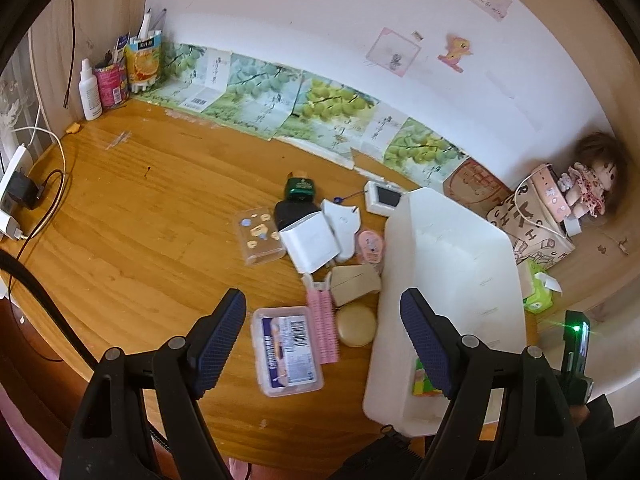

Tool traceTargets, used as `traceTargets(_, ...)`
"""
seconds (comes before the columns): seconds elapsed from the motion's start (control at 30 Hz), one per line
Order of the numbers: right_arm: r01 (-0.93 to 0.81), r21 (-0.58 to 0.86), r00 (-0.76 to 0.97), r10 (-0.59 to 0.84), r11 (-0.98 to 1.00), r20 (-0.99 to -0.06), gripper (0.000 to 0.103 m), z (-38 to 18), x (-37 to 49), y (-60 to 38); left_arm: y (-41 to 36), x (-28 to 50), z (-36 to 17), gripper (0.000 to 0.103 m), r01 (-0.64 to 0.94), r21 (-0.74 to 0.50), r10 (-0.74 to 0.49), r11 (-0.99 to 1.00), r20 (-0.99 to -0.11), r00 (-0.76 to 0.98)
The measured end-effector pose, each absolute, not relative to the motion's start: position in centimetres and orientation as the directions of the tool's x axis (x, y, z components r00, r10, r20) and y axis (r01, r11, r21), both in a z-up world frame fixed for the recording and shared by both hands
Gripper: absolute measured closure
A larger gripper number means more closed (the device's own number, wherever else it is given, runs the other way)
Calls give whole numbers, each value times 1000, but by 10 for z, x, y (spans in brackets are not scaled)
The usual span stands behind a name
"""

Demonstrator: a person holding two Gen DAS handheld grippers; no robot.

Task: Organize rigid objects
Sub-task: 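Open the left gripper to release the cube and lift away, then lower the left gripper onto the clear toothpick box and grasp it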

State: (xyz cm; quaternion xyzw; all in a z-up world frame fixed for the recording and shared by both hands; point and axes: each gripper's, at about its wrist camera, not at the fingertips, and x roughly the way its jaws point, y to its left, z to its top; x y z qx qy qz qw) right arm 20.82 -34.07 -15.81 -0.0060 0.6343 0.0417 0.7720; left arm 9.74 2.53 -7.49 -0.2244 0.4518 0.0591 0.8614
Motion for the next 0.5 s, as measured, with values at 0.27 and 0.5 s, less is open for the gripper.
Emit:
traceTargets(0.27, -20, 27, 210, 30, 999, -977, 89, -157, 201, -342, 39, 103, -98, 14, -310, -327, -142, 893, -857, 495)
traceTargets(0.5, 22, 17, 219, 11, 1000, -976, 89, -158, 199, -342, 51, 113, -130, 11, -313, -385, -261, 868, -891, 371)
